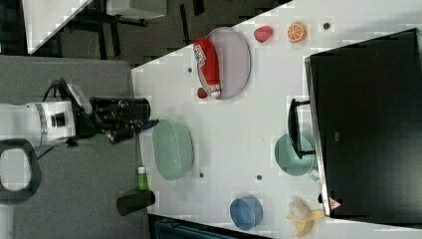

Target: Drag strainer left to right.

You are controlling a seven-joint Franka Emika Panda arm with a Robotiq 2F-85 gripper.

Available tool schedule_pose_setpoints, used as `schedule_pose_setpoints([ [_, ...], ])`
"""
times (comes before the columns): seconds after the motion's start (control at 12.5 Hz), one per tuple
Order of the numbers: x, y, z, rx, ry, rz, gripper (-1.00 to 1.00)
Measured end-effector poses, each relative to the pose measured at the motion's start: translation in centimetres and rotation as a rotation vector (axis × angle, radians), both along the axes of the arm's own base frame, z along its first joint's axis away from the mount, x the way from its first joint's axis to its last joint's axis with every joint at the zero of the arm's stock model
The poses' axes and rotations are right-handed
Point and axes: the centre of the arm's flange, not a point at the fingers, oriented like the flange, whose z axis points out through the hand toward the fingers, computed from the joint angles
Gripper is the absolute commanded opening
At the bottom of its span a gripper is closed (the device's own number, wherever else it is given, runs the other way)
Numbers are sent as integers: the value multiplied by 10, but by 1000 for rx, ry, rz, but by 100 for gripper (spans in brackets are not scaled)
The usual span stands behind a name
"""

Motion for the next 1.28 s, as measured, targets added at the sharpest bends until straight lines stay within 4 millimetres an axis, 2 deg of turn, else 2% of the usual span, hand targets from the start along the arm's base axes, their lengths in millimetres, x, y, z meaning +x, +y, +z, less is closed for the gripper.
schedule_pose_setpoints([
  [0.08,-33,-6,-5,-2,80,-21,60],
  [0.16,-72,-15,-1,-1,156,-48,82],
  [0.24,-100,-21,12,11,167,-68,99],
  [0.32,-112,-25,36,17,115,-81,100],
  [0.48,-116,-27,88,17,-14,-84,100],
  [0.56,-115,-20,105,10,-68,-71,100],
  [0.64,-113,-8,111,10,-77,-60,100],
  [0.72,-111,12,107,-3,-67,-44,100],
  [0.8,-106,39,99,-8,-49,-34,100],
  [0.88,-99,72,81,-16,-12,-29,100],
  [1.12,-81,191,-5,-86,66,-39,100],
  [1.28,-89,266,-62,-76,120,-64,100],
])
